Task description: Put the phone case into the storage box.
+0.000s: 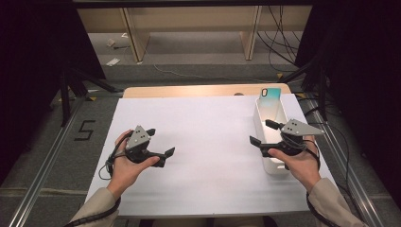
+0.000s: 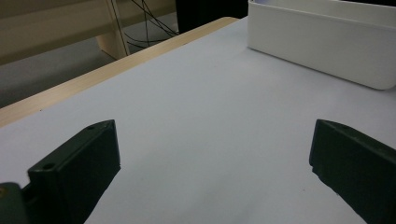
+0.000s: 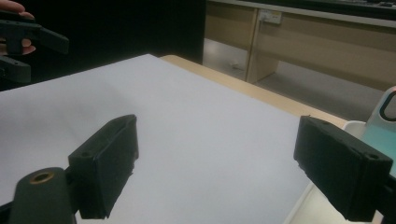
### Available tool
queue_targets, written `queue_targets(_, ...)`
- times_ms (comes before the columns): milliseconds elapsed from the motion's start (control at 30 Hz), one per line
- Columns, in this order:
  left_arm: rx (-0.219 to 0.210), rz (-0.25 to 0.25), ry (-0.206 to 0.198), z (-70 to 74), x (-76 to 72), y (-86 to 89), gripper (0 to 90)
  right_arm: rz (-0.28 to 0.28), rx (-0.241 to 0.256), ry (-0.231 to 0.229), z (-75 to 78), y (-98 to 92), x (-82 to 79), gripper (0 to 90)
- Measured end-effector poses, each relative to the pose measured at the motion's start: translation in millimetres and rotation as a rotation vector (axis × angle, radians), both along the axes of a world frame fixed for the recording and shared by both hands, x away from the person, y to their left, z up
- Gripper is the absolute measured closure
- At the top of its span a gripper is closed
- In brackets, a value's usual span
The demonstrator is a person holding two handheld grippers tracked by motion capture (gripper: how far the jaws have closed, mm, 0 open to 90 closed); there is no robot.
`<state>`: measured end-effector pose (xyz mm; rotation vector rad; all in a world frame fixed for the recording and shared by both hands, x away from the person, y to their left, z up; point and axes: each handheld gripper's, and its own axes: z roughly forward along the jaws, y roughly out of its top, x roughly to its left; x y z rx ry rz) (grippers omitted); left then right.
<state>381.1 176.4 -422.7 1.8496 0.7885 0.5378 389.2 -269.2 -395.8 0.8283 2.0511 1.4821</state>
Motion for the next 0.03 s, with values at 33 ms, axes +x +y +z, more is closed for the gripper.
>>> queue_targets(33, -0.004, -0.001, 0.002, 0.1, 0.0, -0.1, 1.1, -0.002, 0.004, 0.000, 0.1, -0.2, 0.2, 14.6)
